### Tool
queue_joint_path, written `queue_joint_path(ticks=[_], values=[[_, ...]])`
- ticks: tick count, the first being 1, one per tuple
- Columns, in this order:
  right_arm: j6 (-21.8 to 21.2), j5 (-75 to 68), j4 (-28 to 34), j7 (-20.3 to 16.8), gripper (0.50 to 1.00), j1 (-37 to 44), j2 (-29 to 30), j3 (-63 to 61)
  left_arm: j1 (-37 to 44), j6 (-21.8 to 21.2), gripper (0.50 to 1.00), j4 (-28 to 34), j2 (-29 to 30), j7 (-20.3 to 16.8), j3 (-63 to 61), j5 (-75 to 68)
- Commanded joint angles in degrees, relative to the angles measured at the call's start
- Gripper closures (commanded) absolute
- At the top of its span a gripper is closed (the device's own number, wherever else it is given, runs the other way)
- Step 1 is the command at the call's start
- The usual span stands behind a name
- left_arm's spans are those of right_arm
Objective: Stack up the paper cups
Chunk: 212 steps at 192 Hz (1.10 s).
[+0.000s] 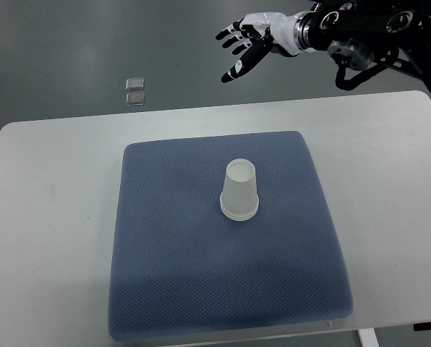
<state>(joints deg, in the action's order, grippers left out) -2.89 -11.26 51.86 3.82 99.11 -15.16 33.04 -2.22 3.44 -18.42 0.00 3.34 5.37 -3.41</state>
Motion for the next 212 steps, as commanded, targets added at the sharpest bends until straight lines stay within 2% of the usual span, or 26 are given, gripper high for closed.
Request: queue_joint_path(ticks=[1, 24, 45, 65, 92, 121, 155, 212], values=[[2.89, -0.96, -1.5, 3.03, 0.603, -9.55, -3.39, -15.29, -0.06, 0.08, 0.5, -0.21, 0.0, 0.0, -0.01, -0.02], [4.74, -1.14, -4.31, 4.09, 0.603, -20.97, -4.44, -32.43, -0.06, 0.08, 0.5, -0.04, 0.0, 0.0, -0.01, -0.02], [5.09, -1.14, -7.83, 6.73, 0.603, -29.41, -3.83, -44.21, -0.06, 0.08, 0.5, 0.05, 0.0, 0.0, -0.01, -0.02], [4.3, -1.14, -9.32, 9.62, 0.603, -36.79, -2.33, -55.62, 0.03, 0.08, 0.5, 0.05, 0.0, 0.0, -0.01, 0.07], [2.46, -1.14, -9.58, 10.15, 0.603, -43.73, -0.84, -67.23, 0.03, -0.01, 0.5, 0.14, 0.0, 0.0, 0.08, 0.07], [1.14, -1.14, -10.55, 10.86, 0.603, -48.22, 1.01, -72.33, 0.03, -0.01, 0.5, 0.05, 0.0, 0.0, 0.08, 0.07], [-4.57, -1.14, -12.57, 11.03, 0.601, -52.08, 3.56, -74.26, 0.03, -0.01, 0.5, -0.04, 0.0, 0.0, -0.01, -0.02], [-7.3, -1.05, -15.74, 11.12, 0.601, -53.4, 5.75, -74.62, 0.11, -0.01, 0.5, 0.14, 0.0, 0.0, 0.08, 0.07]])
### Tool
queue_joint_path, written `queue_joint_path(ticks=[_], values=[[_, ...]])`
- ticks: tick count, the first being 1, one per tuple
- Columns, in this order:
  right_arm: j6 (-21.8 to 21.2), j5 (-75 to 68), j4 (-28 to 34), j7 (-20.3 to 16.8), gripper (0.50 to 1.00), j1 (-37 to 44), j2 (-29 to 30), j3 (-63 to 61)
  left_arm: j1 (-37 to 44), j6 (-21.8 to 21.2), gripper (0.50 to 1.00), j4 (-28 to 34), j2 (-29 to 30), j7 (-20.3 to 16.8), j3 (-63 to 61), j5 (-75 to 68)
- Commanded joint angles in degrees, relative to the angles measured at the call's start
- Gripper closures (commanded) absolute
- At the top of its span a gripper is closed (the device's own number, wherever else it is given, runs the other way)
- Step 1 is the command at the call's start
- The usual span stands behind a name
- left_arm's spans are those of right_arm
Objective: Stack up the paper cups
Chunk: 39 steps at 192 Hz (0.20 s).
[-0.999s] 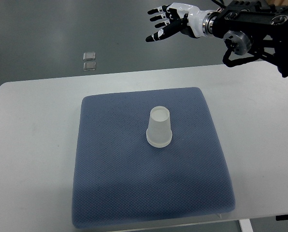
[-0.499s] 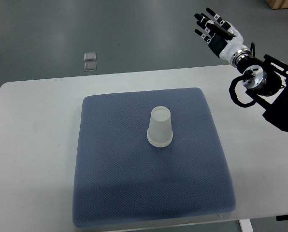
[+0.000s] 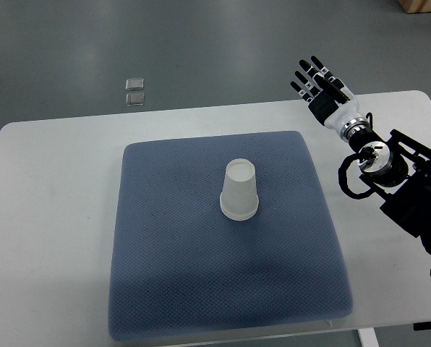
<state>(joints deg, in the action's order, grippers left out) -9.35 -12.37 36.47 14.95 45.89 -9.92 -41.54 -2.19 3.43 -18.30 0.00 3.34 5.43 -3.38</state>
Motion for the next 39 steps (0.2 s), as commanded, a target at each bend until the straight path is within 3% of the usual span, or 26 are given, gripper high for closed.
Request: queue_joint_path(ticks=[1, 39], values=[[-0.85, 0.06, -0.34, -0.01, 0.601, -0.18, 0.52, -0.03, 0.08, 0.0, 0.5, 0.02, 0.0, 0.0, 0.02, 0.04], [-1.29, 0.06, -0.96, -0.01, 0.579, -0.8, 1.22, 0.06, 0.08, 0.0, 0.5, 0.1, 0.0, 0.0, 0.11, 0.04]])
